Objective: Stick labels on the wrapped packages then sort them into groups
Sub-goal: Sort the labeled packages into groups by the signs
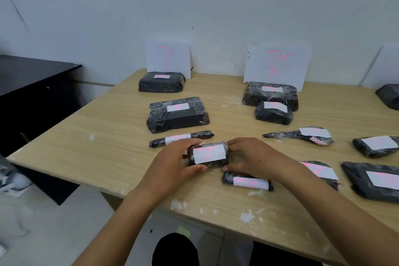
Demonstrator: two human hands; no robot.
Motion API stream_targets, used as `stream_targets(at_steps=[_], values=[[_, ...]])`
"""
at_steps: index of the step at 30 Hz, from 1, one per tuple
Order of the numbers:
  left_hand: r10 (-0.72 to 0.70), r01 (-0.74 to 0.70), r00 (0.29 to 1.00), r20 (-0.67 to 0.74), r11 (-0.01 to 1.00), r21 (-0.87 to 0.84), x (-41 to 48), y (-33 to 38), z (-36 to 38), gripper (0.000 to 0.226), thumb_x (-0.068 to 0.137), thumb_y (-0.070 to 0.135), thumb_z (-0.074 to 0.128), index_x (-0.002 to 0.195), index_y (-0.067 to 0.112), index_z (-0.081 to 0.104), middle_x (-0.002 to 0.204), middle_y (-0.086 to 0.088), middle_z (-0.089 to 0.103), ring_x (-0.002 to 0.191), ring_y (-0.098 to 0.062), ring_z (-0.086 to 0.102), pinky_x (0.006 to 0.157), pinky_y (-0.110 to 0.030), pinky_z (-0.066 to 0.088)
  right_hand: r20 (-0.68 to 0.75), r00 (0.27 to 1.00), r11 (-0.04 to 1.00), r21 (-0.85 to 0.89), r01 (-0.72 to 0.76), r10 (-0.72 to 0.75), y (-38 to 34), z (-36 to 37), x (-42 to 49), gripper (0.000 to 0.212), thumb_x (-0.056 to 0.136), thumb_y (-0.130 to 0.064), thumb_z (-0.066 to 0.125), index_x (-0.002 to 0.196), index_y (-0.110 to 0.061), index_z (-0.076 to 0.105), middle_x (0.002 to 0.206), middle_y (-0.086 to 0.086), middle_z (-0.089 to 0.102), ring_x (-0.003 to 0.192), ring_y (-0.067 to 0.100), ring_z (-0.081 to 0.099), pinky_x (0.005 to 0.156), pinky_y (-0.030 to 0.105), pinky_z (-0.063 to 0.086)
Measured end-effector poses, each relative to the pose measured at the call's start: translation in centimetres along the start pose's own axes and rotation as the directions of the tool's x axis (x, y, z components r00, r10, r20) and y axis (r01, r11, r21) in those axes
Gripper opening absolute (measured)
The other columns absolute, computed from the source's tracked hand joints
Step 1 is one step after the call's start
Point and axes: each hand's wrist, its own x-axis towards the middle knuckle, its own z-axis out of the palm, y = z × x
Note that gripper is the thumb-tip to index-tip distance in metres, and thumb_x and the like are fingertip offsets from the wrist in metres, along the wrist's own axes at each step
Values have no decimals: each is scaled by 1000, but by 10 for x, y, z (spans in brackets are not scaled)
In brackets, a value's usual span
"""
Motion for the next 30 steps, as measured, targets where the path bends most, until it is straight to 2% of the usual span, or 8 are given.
stream_targets(at_steps=[5, 8, 10, 12, 16, 21, 25, 30], values=[[-92, 92, 996, -11, 994, -56, -23, -23, -31, 51, 69, 29, 83, 112, 37, 57, 104, 33, 49, 100, 11, 49, 87, -8, 41, 77, 996, 997, -53, 53, -48, -48, 0, 15, 33, 82, -50, 63, 90, -18, 65, 92, 1, 63, 85, 19, 59, 73, 35, 50], [-135, 133, 991, -11, 986, -100, -37, -42, -51, 51, 69, 24, 83, 110, 40, 56, 105, 35, 49, 98, 23, 46, 84, -4, 41, 59, 993, 989, -98, 108, -102, -78, 6, 24, 35, 83, -50, 62, 67, -21, 51, 72, -1, 55, 66, 14, 52, 55, 30, 37], [-162, 156, 986, -36, 980, -126, -48, -56, -65, 51, 70, 19, 82, 108, 39, 56, 107, 30, 52, 99, 26, 45, 80, 1, 40, 41, 990, 985, -99, 140, -137, -99, 14, 32, 35, 84, -46, 62, 63, -23, 46, 68, -4, 50, 61, 11, 47, 51, 28, 33], [-202, 186, 976, -86, 969, -166, -60, -72, -77, 49, 70, 13, 81, 108, 35, 59, 110, 24, 56, 100, 24, 46, 78, 2, 41, 25, 984, 978, -109, 177, -175, -121, 23, 42, 32, 85, -44, 62, 67, -21, 49, 75, -2, 54, 67, 15, 51, 53, 28, 35], [-279, 236, 947, -160, 941, -240, -75, -102, -97, 48, 73, 6, 78, 114, 24, 61, 113, 15, 59, 102, 17, 51, 77, -1, 44, -31, 959, 942, -201, 270, -281, -160, 39, 65, 31, 88, -42, 58, 94, -11, 60, 101, 7, 58, 93, 25, 55, 72, 33, 43], [-318, 257, 930, -185, 921, -292, -69, -128, -111, 49, 75, 7, 76, 117, 25, 59, 113, 18, 57, 100, 15, 53, 80, -3, 46, -89, 931, 887, -349, 303, -353, -184, 45, 99, 33, 91, -40, 54, 102, -11, 61, 104, 8, 59, 99, 27, 52, 79, 36, 39], [-333, 269, 921, -204, 920, -284, -54, -147, -116, 51, 76, 9, 77, 122, 21, 59, 115, 12, 57, 104, 0, 55, 84, -5, 46, -71, 943, 918, -264, 297, -326, -187, 46, 123, 32, 92, -39, 53, 108, -12, 60, 108, 7, 57, 102, 25, 53, 83, 36, 44], [-333, 270, 913, -237, 927, -261, -28, -169, -121, 52, 77, 11, 76, 125, 21, 58, 115, 12, 54, 98, 4, 51, 76, 5, 39, -52, 956, 940, -202, 274, -290, -192, 42, 154, 35, 94, -38, 52, 117, -13, 57, 114, 5, 55, 105, 24, 55, 85, 36, 46]])
